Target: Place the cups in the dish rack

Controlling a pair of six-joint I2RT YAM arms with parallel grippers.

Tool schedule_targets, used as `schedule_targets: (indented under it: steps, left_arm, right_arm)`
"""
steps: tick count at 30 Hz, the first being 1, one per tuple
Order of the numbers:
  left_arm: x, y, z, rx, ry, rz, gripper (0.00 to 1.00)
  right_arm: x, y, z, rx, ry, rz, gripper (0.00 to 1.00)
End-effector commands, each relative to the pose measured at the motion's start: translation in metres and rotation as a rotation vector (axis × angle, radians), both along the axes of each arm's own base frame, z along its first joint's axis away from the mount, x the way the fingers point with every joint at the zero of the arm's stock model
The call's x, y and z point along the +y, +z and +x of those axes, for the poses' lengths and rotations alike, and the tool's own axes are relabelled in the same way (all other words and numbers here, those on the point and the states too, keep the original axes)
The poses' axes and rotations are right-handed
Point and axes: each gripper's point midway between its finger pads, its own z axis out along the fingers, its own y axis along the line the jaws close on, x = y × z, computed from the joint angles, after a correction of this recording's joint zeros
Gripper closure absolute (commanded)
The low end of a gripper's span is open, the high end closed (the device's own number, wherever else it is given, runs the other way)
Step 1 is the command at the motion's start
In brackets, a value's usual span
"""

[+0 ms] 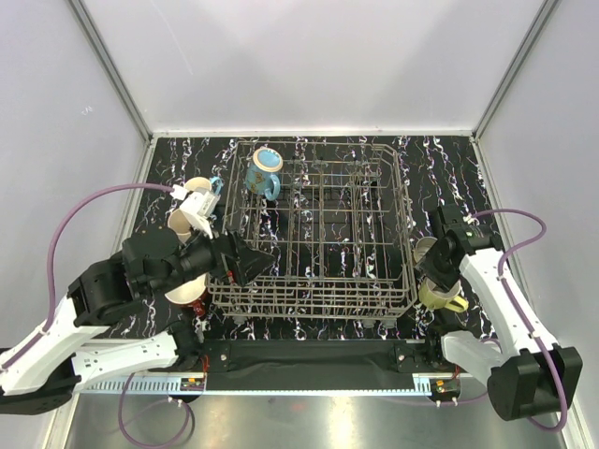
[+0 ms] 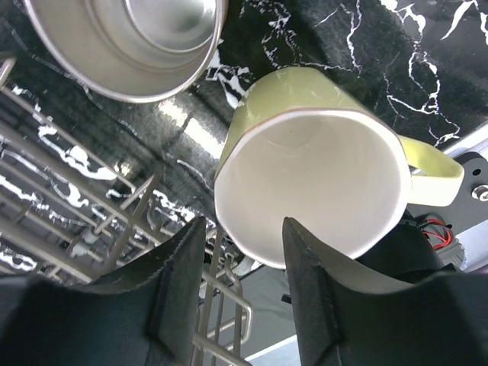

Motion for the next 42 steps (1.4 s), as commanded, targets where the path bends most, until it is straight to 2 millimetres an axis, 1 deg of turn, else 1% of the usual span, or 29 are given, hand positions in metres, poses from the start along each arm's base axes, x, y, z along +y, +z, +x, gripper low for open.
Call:
schedule_targets:
  steps: [1, 4, 5, 8, 11, 12, 14, 15, 17, 18, 20, 21, 23, 24, 25, 26, 28, 29, 31, 32, 33, 34, 35, 36, 37, 38, 40, 41, 42]
  left_arm:
    - [-0.010, 0.024, -0.001, -0.057, -0.047, -0.058, 0.01]
    - [-0.012, 0.032, -0.002, -0.070, -0.060, -0.057, 0.01]
    - [-0.012, 0.032, -0.001, -0.072, -0.061, -0.052, 0.01]
    - [-0.012, 0.036, 0.001, -0.089, -0.061, -0.037, 0.01]
    - [-0.014, 0.035, 0.002, -0.097, -0.068, -0.027, 0.01]
    - [-0.014, 0.034, 0.002, -0.097, -0.068, -0.023, 0.01]
    - [-0.017, 0.033, 0.002, -0.095, -0.079, -0.025, 0.01]
    - [-0.018, 0.033, 0.001, -0.095, -0.083, -0.027, 0.01]
    - [-0.022, 0.031, 0.001, -0.088, -0.092, -0.030, 0.01]
    - [-0.024, 0.030, 0.001, -0.083, -0.095, -0.032, 0.01]
    - [-0.028, 0.029, 0.001, -0.077, -0.105, -0.031, 0.01]
    - [-0.029, 0.029, 0.001, -0.072, -0.108, -0.031, 0.01]
    - [-0.031, 0.030, 0.002, -0.074, -0.109, -0.037, 0.01]
    - [-0.033, 0.029, 0.002, -0.072, -0.113, -0.037, 0.01]
    - [-0.034, 0.029, 0.002, -0.073, -0.115, -0.037, 0.01]
    - [-0.036, 0.030, 0.003, -0.074, -0.118, -0.040, 0.01]
    - [-0.039, 0.032, 0.003, -0.077, -0.125, -0.046, 0.01]
    - [-0.040, 0.033, 0.003, -0.082, -0.129, -0.049, 0.01]
    - [-0.045, 0.034, 0.005, -0.093, -0.138, -0.056, 0.01]
    - [-0.046, 0.034, 0.005, -0.096, -0.139, -0.055, 0.01]
    - [-0.048, 0.033, 0.006, -0.098, -0.141, -0.054, 0.01]
    - [-0.051, 0.037, 0.006, -0.110, -0.155, -0.072, 0.01]
    - [-0.054, 0.037, 0.005, -0.116, -0.169, -0.081, 0.01]
    - [-0.058, 0.036, 0.005, -0.119, -0.175, -0.091, 0.01]
    - [-0.065, 0.045, 0.000, -0.130, -0.216, -0.134, 0.01]
    - [-0.068, 0.048, -0.001, -0.130, -0.229, -0.157, 0.01]
    - [-0.080, 0.060, -0.005, -0.157, -0.277, -0.217, 0.01]
    - [-0.083, 0.063, -0.006, -0.172, -0.291, -0.236, 0.01]
    - [-0.087, 0.078, -0.006, -0.218, -0.302, -0.287, 0.01]
  right_arm:
    - [-0.009, -0.005, 0.004, 0.000, -0.057, -0.048, 0.52]
    - [-0.013, -0.010, -0.002, 0.038, -0.064, -0.073, 0.58]
    - [-0.014, -0.011, -0.004, 0.047, -0.068, -0.077, 0.64]
    - [-0.016, -0.010, -0.011, 0.066, -0.085, -0.087, 0.77]
    - [-0.022, -0.007, -0.018, 0.093, -0.110, -0.118, 0.82]
    - [-0.022, -0.004, -0.021, 0.104, -0.102, -0.119, 0.91]
    - [-0.023, 0.000, -0.023, 0.115, -0.110, -0.123, 0.98]
    - [-0.022, 0.007, -0.023, 0.110, -0.110, -0.117, 1.00]
    - [-0.022, 0.017, -0.022, 0.099, -0.099, -0.118, 1.00]
    - [-0.024, 0.030, -0.019, 0.072, -0.099, -0.124, 1.00]
    - [-0.027, 0.047, -0.015, 0.041, -0.077, -0.139, 1.00]
    - [-0.027, 0.066, -0.008, -0.008, -0.064, -0.136, 1.00]
    - [-0.029, 0.087, -0.001, -0.058, -0.061, -0.143, 1.00]
    - [-0.030, 0.106, 0.003, -0.103, -0.054, -0.148, 1.00]
    - [-0.030, 0.116, 0.006, -0.128, -0.059, -0.148, 1.00]
    - [-0.028, 0.136, 0.013, -0.187, -0.050, -0.129, 1.00]
    - [-0.023, 0.158, 0.021, -0.244, -0.028, -0.109, 1.00]
    - [-0.019, 0.182, 0.029, -0.313, -0.010, -0.087, 1.00]
    - [-0.012, 0.208, 0.038, -0.386, 0.028, -0.056, 1.00]
    - [-0.007, 0.233, 0.044, -0.449, 0.049, -0.027, 1.00]
    - [-0.002, 0.245, 0.047, -0.484, 0.071, -0.004, 1.00]
    - [0.015, 0.258, 0.049, -0.519, 0.166, 0.060, 1.00]
    - [0.024, 0.284, 0.055, -0.627, 0.208, 0.103, 1.00]
    - [0.032, 0.295, 0.056, -0.677, 0.235, 0.142, 1.00]
    - [0.041, 0.307, 0.057, -0.731, 0.264, 0.183, 1.00]
    - [0.060, 0.323, 0.057, -0.803, 0.329, 0.277, 1.00]
    - [0.076, 0.331, 0.057, -0.834, 0.362, 0.371, 1.00]
    - [0.095, 0.338, 0.057, -0.854, 0.408, 0.482, 1.00]
    - [0.104, 0.342, 0.056, -0.867, 0.423, 0.543, 1.00]
